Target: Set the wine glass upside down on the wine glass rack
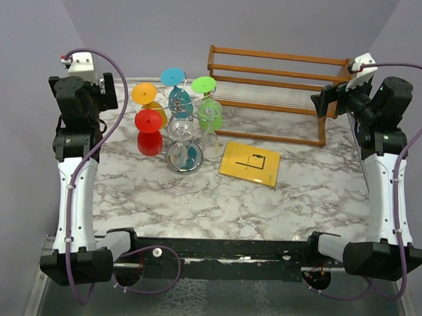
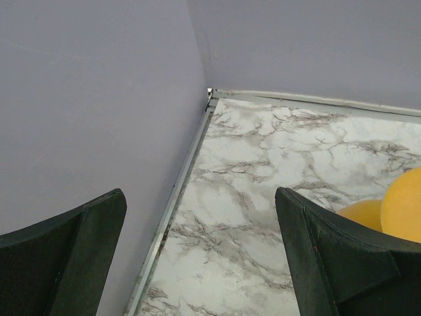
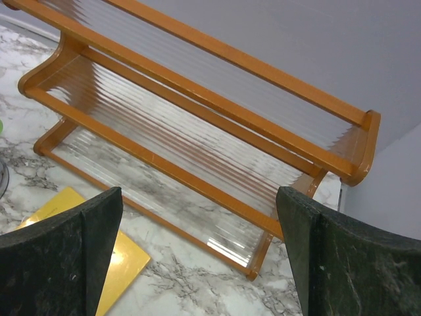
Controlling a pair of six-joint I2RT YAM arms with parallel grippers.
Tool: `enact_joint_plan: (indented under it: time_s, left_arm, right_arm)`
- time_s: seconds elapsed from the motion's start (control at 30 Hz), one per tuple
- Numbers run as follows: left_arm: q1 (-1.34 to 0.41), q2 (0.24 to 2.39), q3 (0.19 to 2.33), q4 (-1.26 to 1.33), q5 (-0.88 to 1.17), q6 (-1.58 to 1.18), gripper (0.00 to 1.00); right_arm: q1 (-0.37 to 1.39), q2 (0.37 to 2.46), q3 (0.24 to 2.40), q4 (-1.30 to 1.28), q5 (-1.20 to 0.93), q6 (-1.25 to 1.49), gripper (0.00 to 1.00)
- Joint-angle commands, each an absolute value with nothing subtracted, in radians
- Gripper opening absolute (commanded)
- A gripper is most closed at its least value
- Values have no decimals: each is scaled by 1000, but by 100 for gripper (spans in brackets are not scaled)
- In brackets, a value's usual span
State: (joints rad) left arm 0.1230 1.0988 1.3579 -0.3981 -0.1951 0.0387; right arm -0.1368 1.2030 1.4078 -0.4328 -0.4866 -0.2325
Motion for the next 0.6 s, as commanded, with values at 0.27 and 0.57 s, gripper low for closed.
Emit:
enact_joint_plan:
  time_s: [0.27,0.57]
  left_arm:
    - [96,960,1256,-345,-221,60,99]
    - [145,839,1192,-335,-251,45,99]
  right_arm:
    - [-137,1089,1336,-376,-507,-205,100]
    - [-137,1000,1291,-402,-442,-231,100]
